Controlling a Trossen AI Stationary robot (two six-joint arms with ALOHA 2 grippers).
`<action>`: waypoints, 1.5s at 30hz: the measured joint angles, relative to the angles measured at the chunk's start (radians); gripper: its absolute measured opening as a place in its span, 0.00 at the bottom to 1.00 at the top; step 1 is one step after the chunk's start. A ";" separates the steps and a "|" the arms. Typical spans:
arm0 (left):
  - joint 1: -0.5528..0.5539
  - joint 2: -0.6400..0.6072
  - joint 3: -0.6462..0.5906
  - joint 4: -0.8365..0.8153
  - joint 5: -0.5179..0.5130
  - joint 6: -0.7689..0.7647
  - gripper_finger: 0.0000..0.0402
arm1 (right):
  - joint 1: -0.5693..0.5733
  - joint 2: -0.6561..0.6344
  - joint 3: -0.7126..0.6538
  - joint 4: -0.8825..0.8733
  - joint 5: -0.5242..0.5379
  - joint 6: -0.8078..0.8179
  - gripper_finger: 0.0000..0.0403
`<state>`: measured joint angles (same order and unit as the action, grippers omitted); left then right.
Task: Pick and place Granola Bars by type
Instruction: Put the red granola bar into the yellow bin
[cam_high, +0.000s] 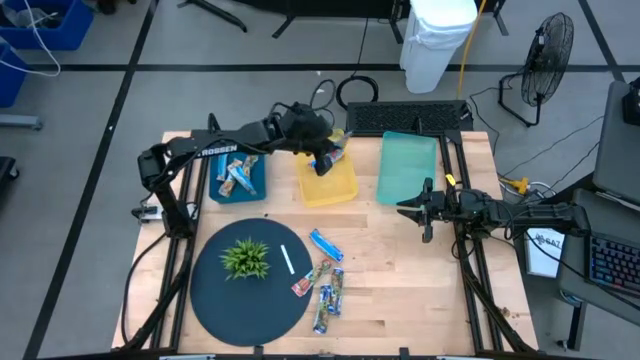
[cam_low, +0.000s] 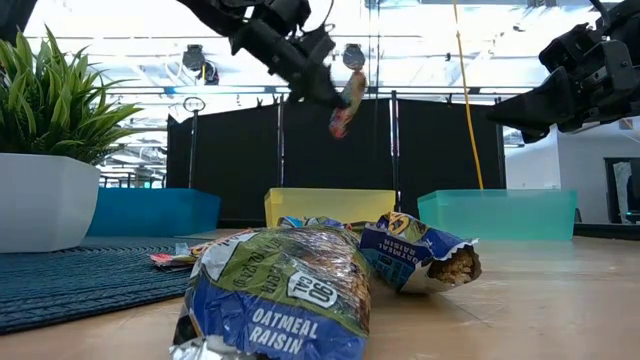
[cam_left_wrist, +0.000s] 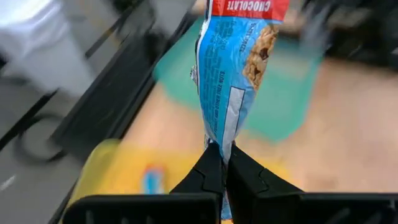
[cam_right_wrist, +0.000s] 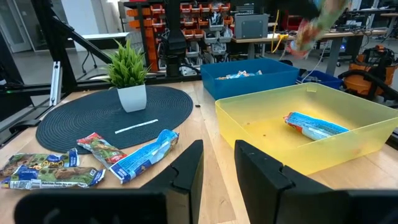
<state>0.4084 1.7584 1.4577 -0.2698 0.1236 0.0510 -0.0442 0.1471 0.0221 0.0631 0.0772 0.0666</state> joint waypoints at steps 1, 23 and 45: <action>0.000 0.000 -0.008 0.051 0.036 -0.010 0.02 | 0.000 0.000 0.000 0.000 0.000 0.000 0.20; 0.109 -0.630 -0.850 0.650 0.002 -0.167 0.02 | 0.000 0.000 0.000 0.000 0.000 0.000 0.20; 0.098 -1.009 -1.188 0.736 -0.067 -0.287 0.01 | 0.000 0.000 0.000 0.000 0.000 0.000 0.21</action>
<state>0.5066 0.7494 0.2693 0.4658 0.0564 -0.2358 -0.0441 0.1471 0.0223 0.0631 0.0776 0.0666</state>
